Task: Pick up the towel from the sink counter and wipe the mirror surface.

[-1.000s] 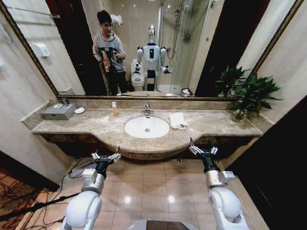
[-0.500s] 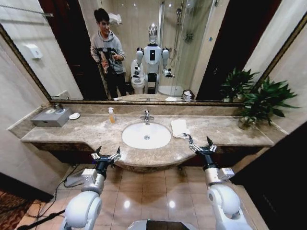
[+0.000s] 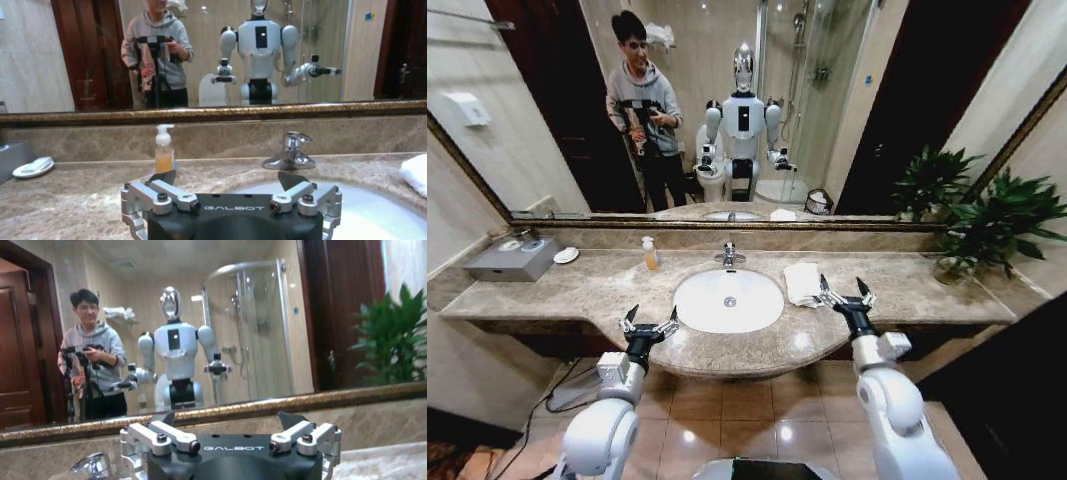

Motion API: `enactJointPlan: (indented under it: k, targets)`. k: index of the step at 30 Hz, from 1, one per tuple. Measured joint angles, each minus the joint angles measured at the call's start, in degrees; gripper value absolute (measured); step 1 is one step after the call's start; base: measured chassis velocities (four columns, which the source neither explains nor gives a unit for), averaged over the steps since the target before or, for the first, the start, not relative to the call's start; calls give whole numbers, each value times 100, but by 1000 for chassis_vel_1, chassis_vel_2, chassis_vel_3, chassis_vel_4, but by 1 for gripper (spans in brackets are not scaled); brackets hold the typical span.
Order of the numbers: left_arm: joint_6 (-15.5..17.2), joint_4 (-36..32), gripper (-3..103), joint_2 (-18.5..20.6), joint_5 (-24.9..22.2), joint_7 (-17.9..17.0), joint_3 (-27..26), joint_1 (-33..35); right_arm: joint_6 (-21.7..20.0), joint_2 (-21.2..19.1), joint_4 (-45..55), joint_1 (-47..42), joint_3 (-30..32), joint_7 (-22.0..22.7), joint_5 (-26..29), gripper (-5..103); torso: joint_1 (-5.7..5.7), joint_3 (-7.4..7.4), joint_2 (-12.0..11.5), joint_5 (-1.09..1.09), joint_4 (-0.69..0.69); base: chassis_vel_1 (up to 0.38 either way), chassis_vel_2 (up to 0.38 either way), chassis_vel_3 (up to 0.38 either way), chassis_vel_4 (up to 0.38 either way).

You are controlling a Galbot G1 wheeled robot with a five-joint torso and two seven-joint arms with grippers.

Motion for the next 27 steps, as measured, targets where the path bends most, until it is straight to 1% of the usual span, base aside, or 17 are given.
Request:
enactJointPlan:
  k: [1,3,5,6,7,9,10,12,13,14,15,19,20,25,27]
  targets:
    - [0,0,100,0,0,0,0,1,-117,-33,-174,257,-75,32,83,100,-1,-1,1,-1,1,67,-19,-16,28]
    - [0,0,100,0,0,0,1,1,-176,-47,-322,428,-129,56,114,100,-1,-1,1,-2,-1,61,-24,-16,28]
    - [0,0,100,0,0,0,0,0,-283,-72,-793,912,-319,106,139,100,-1,0,1,0,0,27,-16,-11,20]
    - [0,0,100,1,0,0,0,1,-327,-80,-1030,1130,-417,114,121,100,0,0,1,0,0,0,0,0,0]
    - [0,0,100,1,0,0,0,1,-327,-80,-1030,1130,-417,114,121,100,0,0,1,0,0,0,0,0,0]
    - [0,0,100,0,0,0,0,-1,-431,-79,-1724,1615,-747,142,29,100,3,1,0,-1,1,0,0,0,0]
    - [0,0,100,1,0,0,0,0,-437,-65,-1985,1769,-869,148,-39,100,5,2,0,1,-1,0,0,0,0]
    - [0,0,100,0,0,0,1,-1,-437,-53,-2138,1856,-937,150,-86,100,5,1,0,0,-1,0,0,0,0]
    - [0,0,100,0,0,0,0,-2,-426,-6,-2515,2039,-1086,107,-202,100,6,1,0,0,1,0,0,0,0]
    - [0,0,100,0,0,0,1,0,-405,28,-2745,2129,-1146,71,-297,100,5,1,0,0,-1,0,0,0,0]
    - [0,0,100,0,0,0,1,0,-405,28,-2745,2129,-1146,71,-297,100,5,1,0,0,-1,0,0,0,0]
    - [0,0,100,0,0,0,0,-1,-169,111,-3549,2423,-1226,-53,-738,100,3,1,0,-1,-1,0,0,0,0]
    - [0,0,100,0,0,0,0,-1,-169,111,-3549,2423,-1226,-53,-738,100,3,1,0,-1,-1,0,0,0,0]
    - [0,0,100,0,0,0,0,-1,11,43,-4191,2699,-1042,-166,-896,100,3,1,0,-1,-2,0,0,0,0]
    - [0,0,100,0,0,0,1,-1,21,28,-4255,2733,-1021,-181,-898,100,3,1,0,-1,-2,0,0,0,0]
